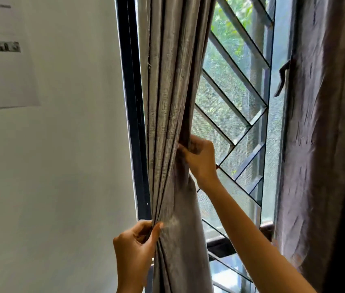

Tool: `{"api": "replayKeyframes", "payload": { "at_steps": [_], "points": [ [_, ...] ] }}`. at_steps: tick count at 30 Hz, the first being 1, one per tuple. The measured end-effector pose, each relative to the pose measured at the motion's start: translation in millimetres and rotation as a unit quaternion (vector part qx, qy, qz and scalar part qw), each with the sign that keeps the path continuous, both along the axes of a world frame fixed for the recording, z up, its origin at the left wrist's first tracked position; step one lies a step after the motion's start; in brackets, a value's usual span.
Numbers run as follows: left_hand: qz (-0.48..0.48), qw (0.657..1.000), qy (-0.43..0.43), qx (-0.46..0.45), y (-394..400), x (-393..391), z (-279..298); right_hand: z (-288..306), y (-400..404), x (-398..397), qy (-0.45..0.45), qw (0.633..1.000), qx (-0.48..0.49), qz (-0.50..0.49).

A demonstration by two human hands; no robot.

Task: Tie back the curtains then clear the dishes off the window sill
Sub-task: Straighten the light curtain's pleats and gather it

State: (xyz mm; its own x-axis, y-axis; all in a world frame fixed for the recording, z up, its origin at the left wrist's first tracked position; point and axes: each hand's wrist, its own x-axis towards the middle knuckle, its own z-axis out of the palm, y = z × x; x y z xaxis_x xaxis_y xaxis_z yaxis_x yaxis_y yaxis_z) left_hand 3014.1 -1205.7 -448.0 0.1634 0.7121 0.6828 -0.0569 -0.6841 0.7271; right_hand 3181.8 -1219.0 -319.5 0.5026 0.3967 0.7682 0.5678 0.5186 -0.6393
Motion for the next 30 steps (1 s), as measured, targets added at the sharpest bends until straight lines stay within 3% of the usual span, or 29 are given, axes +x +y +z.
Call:
{"api": "replayKeyframes", "payload": {
  "at_steps": [4,7,15,20,25,27,30],
  "points": [
    [0.062,0.996,0.030,0.064,-3,4,0,-54,-14,-17,-0.125,0.977,-0.023,-0.173],
    [0.074,0.993,0.043,0.083,-6,10,-6,-106,-31,-33,-0.156,0.952,-0.064,-0.257],
    [0.048,0.995,0.016,0.083,-9,21,-18,-170,-56,-59,-0.125,0.948,-0.115,-0.270],
    [0.032,0.995,0.004,0.091,-17,22,-20,-185,-54,-62,-0.182,0.946,-0.136,-0.233],
    [0.050,0.996,0.026,0.074,-15,20,-11,-181,-70,-57,-0.168,0.970,-0.134,-0.115],
    [0.027,0.999,0.006,0.041,-14,17,-7,-176,-75,-47,-0.118,0.982,-0.088,-0.117],
    [0.020,0.999,0.005,0.026,-11,16,-6,-160,-71,-26,-0.003,0.975,-0.011,-0.221]
  ]
}}
